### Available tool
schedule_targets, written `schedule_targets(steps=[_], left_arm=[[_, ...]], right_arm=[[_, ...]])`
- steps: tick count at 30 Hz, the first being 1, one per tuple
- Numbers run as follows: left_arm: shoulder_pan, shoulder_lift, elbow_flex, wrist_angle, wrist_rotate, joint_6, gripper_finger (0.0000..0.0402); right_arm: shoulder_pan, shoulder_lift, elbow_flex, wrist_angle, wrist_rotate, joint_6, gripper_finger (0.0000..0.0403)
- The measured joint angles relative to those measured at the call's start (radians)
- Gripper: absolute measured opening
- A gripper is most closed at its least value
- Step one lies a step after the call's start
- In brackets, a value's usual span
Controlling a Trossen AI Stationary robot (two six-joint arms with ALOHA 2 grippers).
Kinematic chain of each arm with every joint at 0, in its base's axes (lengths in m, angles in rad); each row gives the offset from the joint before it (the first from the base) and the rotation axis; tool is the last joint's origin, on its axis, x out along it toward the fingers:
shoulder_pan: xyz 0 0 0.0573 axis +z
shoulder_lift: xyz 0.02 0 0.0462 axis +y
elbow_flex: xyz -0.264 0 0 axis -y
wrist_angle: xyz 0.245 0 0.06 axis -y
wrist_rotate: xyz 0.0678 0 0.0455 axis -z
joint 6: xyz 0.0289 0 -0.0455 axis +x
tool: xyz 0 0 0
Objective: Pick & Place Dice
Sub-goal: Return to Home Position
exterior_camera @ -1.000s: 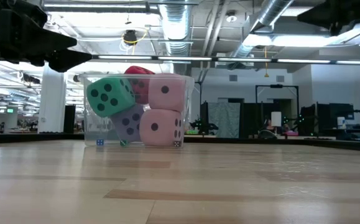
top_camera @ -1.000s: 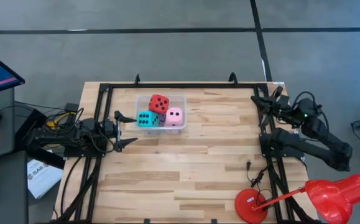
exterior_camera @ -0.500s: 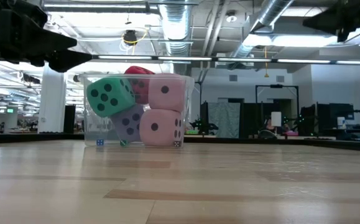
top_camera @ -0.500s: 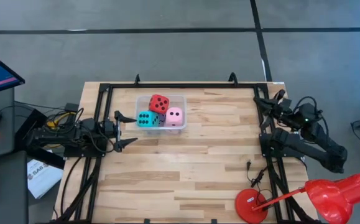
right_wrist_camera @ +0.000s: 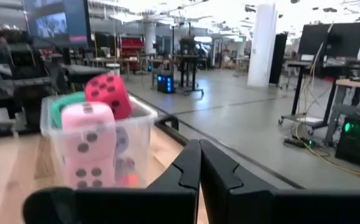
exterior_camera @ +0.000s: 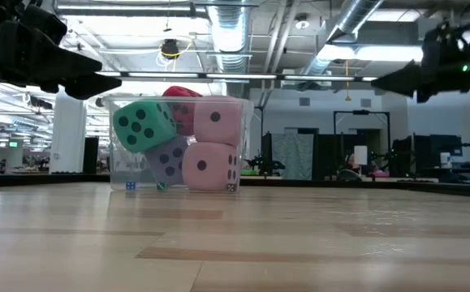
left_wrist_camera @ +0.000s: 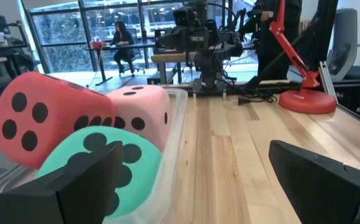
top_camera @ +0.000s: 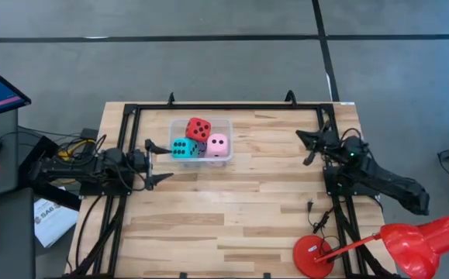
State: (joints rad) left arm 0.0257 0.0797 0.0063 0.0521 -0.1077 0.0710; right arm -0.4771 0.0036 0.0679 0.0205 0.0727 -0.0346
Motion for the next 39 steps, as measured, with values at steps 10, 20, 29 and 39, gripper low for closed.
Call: schedule_targets(steps=[10,20,29,39], left_arm=[[0.000,0.039,0.000,0.000,0.000,-0.001,0.0392],[0.000,0.055,0.000,0.000,0.000,-0.001,0.0392],[0.000,0.055,0.000,0.000,0.000,-0.001,0.0392],[0.000,0.054,0.000,0.000,0.000,-0.001,0.0392]], right_arm=[[-0.001,0.002,-0.059,0.017,0.006,-0.068,0.0000],[-0.002,0.005,-0.059,0.005,0.005,-0.062,0.0000],[-0.002,0.005,-0.060,0.004,0.005,-0.062,0.0000],[-0.002,0.006,-0.060,0.003,0.005,-0.062,0.0000]])
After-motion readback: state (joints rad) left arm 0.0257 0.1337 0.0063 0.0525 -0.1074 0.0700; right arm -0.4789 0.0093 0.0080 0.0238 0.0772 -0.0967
